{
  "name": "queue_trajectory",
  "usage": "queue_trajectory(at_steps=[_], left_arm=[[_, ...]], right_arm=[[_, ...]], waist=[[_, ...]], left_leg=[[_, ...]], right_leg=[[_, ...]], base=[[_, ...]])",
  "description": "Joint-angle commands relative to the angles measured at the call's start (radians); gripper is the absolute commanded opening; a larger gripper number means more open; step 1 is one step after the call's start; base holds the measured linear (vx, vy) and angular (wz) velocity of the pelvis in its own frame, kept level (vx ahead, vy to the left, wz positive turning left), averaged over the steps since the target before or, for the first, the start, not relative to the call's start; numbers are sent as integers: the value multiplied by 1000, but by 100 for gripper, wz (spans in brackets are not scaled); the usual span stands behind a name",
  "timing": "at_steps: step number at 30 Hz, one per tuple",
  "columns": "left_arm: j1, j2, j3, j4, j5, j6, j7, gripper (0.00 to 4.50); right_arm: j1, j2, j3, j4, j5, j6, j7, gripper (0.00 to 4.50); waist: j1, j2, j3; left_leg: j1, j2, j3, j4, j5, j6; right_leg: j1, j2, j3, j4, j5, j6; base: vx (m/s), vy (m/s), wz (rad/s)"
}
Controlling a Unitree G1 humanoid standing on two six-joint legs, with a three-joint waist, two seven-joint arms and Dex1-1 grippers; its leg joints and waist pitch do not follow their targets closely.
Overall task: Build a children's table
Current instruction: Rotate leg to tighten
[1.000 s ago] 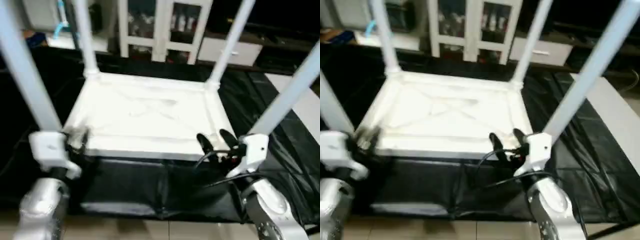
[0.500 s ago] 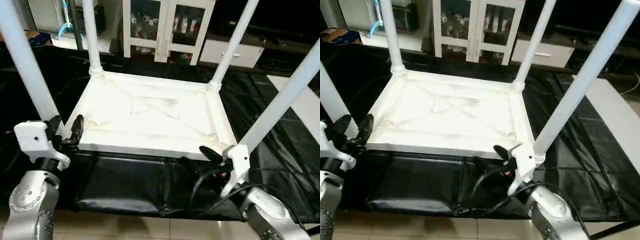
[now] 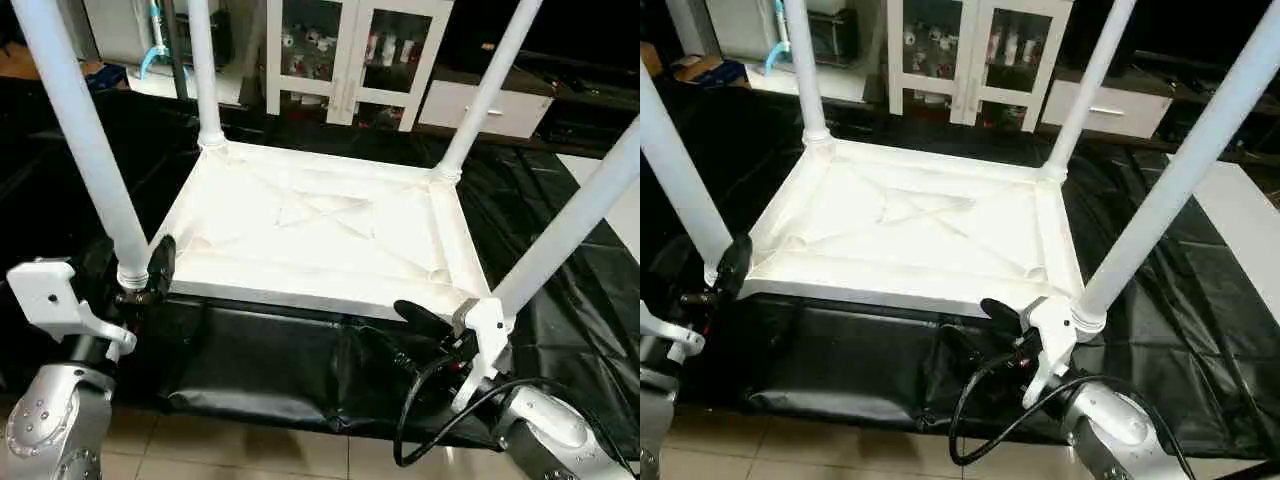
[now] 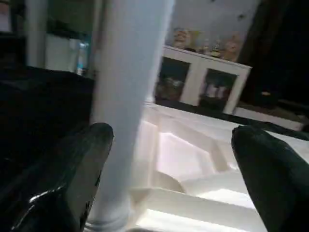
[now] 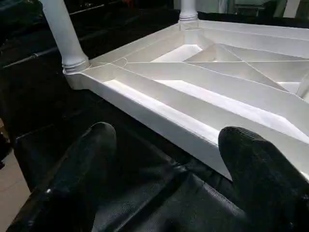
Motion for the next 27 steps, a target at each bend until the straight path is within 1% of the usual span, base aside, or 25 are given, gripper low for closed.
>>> queue_trajectory(at_steps=[1, 2, 3, 4, 5, 6, 7, 8, 9, 11, 12, 13, 14, 15, 16, 17, 18, 19, 20, 21, 22, 24, 25, 26, 27], left_arm=[[-44, 21, 22, 32, 20, -2, 21, 442], [-82, 41, 30, 76, 20, 7, 17, 442], [-105, 57, 32, 105, 20, 20, 9, 442], [-122, 70, 30, 126, 21, 28, 1, 442], [-122, 70, 30, 126, 21, 28, 1, 442], [-161, 97, 30, 176, 51, 33, 13, 442], [-184, 108, 34, 206, 58, 29, 18, 442], [-195, 116, 37, 219, 58, 28, 20, 442], [-218, 125, 39, 238, 52, 32, 20, 442], [-244, 133, 40, 255, 46, 38, 20, 442], [-273, 137, 40, 268, 41, 48, 24, 442], [-285, 139, 40, 274, 38, 52, 25, 442], [-300, 140, 43, 283, 33, 57, 26, 442], [-318, 150, 43, 302, 35, 65, 26, 442], [-323, 157, 41, 313, 40, 68, 24, 442], [-324, 158, 41, 314, 38, 70, 23, 442], [-330, 158, 44, 322, 25, 77, 15, 442], [-339, 159, 46, 330, 16, 75, 6, 442], [-346, 160, 46, 336, 12, 73, 0, 442], [-356, 164, 42, 349, 16, 74, -4, 425], [-363, 169, 37, 357, 18, 82, -7, 425], [-364, 175, 28, 358, 25, 98, -10, 406], [-364, 180, 23, 354, 30, 109, -10, 402], [-362, 180, 21, 344, 35, 117, -5, 402], [-359, 179, 22, 336, 37, 125, 6, 395]], right_arm=[[-22, 5, 0, 7, 8, -5, -4, 373], [-31, 9, 13, 14, 4, -6, 2, 373], [-35, 7, 25, 18, -6, -11, 6, 373], [-39, 5, 30, 22, -15, -15, 6, 373], [-39, 5, 30, 22, -15, -15, 6, 373], [-47, 13, 24, 29, -15, -19, -1, 373], [-52, 18, 19, 33, -15, -21, -6, 373], [-53, 21, 17, 32, -16, -22, -11, 373], [-54, 22, 16, 33, -16, -23, -12, 373], [-55, 23, 16, 35, -17, -26, -12, 373], [-56, 25, 17, 41, -22, -32, -13, 373], [-56, 26, 17, 43, -23, -33, -13, 373], [-58, 26, 18, 43, -24, -34, -15, 373], [-63, 30, 23, 48, -28, -37, -19, 373], [-66, 32, 26, 52, -30, -39, -22, 373], [-67, 33, 27, 53, -33, -40, -23, 373], [-70, 35, 33, 63, -45, -48, -29, 373], [-73, 38, 35, 65, -48, -48, -32, 373], [-76, 40, 37, 67, -50, -48, -33, 373], [-82, 44, 38, 72, -52, -49, -39, 373], [-87, 47, 40, 76, -56, -52, -42, 373], [-93, 48, 42, 83, -59, -55, -44, 373], [-96, 48, 42, 84, -60, -56, -44, 373], [-101, 47, 41, 90, -62, -60, -43, 373], [-108, 48, 37, 104, -71, -70, -47, 373]], waist=[[-2, 18, -25], [1, 25, -25], [0, 31, -29], [-1, 27, -29], [2, 31, -28], [1, 32, -35], [3, 41, -37], [2, 46, -40], [2, 41, -40], [5, 41, -41], [4, 43, -40], [6, 49, -39], [5, 48, -38], [5, 49, -37], [5, 48, -36], [5, 49, -35], [4, 49, -34], [4, 50, -34], [4, 50, -34], [5, 48, -35], [5, 51, -36], [6, 51, -36], [8, 57, -37], [7, 56, -38], [7, 53, -38]], left_leg=[[-6, 84, -36, -109, -179, 1], [-6, 83, -37, -110, -178, -7], [-3, 80, -38, -108, -167, -14], [-5, 81, -38, -108, -157, -15], [-5, 82, -38, -109, -149, -17], [-4, 81, -37, -104, -93, -15], [-2, 79, -36, -101, -68, -15], [-2, 76, -37, -98, -27, -11], [-2, 77, -34, -97, -14, -8], [-1, 78, -34, -97, -11, -7], [-1, 79, -32, -97, -22, -7], [-1, 79, -33, -98, -33, -9], [0, 80, -32, -99, -52, -10], [-2, 81, -33, -100, -67, -13], [-2, 80, -32, -101, -77, -13], [-3, 80, -33, -102, -90, -13], [-3, 83, -34, -103, -105, -18], [-3, 81, -32, -103, -110, -22], [-2, 81, -32, -102, -111, -22], [-2, 81, -31, -102, -102, -18], [-2, 80, -32, -101, -91, -17], [-3, 81, -31, -99, -61, -11], [-3, 81, -32, -99, -56, -11], [-3, 81, -32, -98, -43, -9], [-3, 81, -31, -97, -32, -6]], right_leg=[[20, -87, 60, -73, -155, -161], [19, -87, 59, -73, -159, -156], [19, -85, 58, -69, -137, -157], [22, -85, 58, -69, -122, -157], [22, -86, 58, -67, -109, -159], [25, -84, 56, -59, -21, -171], [25, -84, 56, -54, 15, -177], [28, -83, 55, -49, 76, -188], [29, -83, 54, -49, 103, -197], [31, -85, 53, -47, 113, -211], [32, -86, 53, -47, 110, -227], [32, -88, 53, -46, 99, -231], [32, -87, 53, -49, 78, -236], [34, -89, 54, -49, 61, -240], [33, -88, 54, -50, 46, -239], [33, -89, 55, -51, 28, -238], [33, -90, 56, -52, -5, -235], [31, -91, 57, -54, -18, -236], [31, -91, 57, -54, -18, -237], [31, -91, 58, -54, -10, -237], [31, -90, 57, -52, 1, -238], [32, -91, 56, -49, 36, -245], [33, -91, 56, -47, 43, -247], [33, -90, 55, -46, 60, -249], [34, -90, 54, -45, 77, -253]], base=[[0, 0, 0], [0, 0, 0], [0, 0, 0], [0, 0, 0], [0, 0, 0], [0, 0, 0], [0, 0, 0], [0, 0, 0], [0, 0, 0], [0, 0, 0], [0, 0, 0], [0, 0, 0], [0, 0, 0], [0, 0, 0], [0, 0, 0], [0, 0, 0], [0, 0, 0], [0, 0, 0], [0, 0, 0], [0, 0, 0], [0, 0, 0], [0, 0, 0], [0, 0, 0], [0, 0, 0], [0, 0, 0]])
